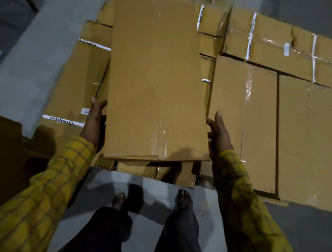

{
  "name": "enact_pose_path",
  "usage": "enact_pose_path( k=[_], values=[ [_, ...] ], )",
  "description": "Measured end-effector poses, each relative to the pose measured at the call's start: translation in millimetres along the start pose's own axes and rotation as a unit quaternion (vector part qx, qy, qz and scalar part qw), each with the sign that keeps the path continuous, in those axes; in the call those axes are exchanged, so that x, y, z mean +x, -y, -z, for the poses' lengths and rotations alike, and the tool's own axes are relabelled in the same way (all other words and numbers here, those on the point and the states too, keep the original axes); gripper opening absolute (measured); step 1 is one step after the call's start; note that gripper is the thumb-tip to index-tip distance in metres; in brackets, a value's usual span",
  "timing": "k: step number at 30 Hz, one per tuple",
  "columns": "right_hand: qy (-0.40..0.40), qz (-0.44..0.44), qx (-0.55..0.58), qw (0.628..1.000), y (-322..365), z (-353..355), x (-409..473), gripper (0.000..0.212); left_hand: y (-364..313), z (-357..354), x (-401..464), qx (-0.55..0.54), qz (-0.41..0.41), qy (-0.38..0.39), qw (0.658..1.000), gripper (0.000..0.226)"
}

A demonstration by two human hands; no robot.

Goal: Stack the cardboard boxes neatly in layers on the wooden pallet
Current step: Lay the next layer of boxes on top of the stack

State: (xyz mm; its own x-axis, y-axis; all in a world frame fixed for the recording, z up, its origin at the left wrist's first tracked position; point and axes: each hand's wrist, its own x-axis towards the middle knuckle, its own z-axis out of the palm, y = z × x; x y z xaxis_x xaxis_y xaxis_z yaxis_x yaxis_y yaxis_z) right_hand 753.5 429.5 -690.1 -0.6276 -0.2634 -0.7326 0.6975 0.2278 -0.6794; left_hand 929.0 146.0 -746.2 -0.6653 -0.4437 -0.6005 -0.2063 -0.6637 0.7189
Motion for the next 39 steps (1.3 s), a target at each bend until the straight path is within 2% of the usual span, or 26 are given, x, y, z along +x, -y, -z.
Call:
enact_pose_path(
  k=[1, 3, 5, 10, 13, 15, 17, 20, 24, 27, 30, 32, 34, 37, 39],
  values=[
    [0.016, -0.013, -0.029, 0.999, 1, -3, 3, 0.073, -8, -3, 2, 0.012, 0.004, -0.002, 1.000, 0.084],
    [0.035, -0.038, -0.101, 0.994, -1, -7, 13, 0.104, -16, -14, 6, 0.051, 0.005, 0.009, 0.999, 0.058],
    [0.031, -0.024, -0.115, 0.993, -17, 4, 37, 0.124, -14, -20, 8, 0.084, -0.008, -0.001, 0.996, 0.051],
    [-0.008, 0.006, -0.103, 0.995, 0, -7, -29, 0.128, -32, -35, -5, 0.125, 0.003, 0.031, 0.992, 0.069],
    [-0.044, 0.005, -0.060, 0.997, 2, 15, -53, 0.137, -42, -68, -20, 0.146, -0.031, 0.065, 0.987, 0.069],
    [-0.071, 0.023, -0.048, 0.996, 11, 40, -65, 0.140, -44, -97, -27, 0.155, -0.042, 0.104, 0.982, 0.082],
    [-0.097, 0.034, -0.052, 0.993, 26, 70, -84, 0.132, -41, -133, -37, 0.169, -0.037, 0.140, 0.975, 0.090],
    [-0.141, 0.044, -0.057, 0.987, 46, 131, -109, 0.111, -21, -196, -51, 0.181, -0.044, 0.173, 0.967, 0.090],
    [-0.187, 0.037, -0.092, 0.977, 61, 225, -126, 0.129, 25, -289, -65, 0.206, -0.047, 0.218, 0.953, 0.098],
    [-0.210, 0.032, -0.105, 0.972, 71, 300, -133, 0.106, 67, -358, -70, 0.222, -0.042, 0.243, 0.943, 0.107],
    [-0.238, 0.019, -0.119, 0.964, 76, 373, -129, 0.096, 106, -421, -74, 0.231, -0.015, 0.261, 0.937, 0.124],
    [-0.237, 0.019, -0.125, 0.963, 80, 414, -123, 0.078, 128, -458, -75, 0.231, -0.003, 0.266, 0.936, 0.129],
    [-0.243, 0.015, -0.126, 0.962, 86, 451, -120, 0.069, 151, -490, -75, 0.234, -0.003, 0.269, 0.934, 0.130],
    [-0.243, -0.005, -0.138, 0.960, 95, 505, -110, 0.068, 186, -529, -74, 0.242, -0.012, 0.273, 0.931, 0.115],
    [-0.232, -0.027, -0.148, 0.961, 98, 535, -102, 0.080, 209, -545, -74, 0.255, -0.004, 0.265, 0.930, 0.116]
  ],
)
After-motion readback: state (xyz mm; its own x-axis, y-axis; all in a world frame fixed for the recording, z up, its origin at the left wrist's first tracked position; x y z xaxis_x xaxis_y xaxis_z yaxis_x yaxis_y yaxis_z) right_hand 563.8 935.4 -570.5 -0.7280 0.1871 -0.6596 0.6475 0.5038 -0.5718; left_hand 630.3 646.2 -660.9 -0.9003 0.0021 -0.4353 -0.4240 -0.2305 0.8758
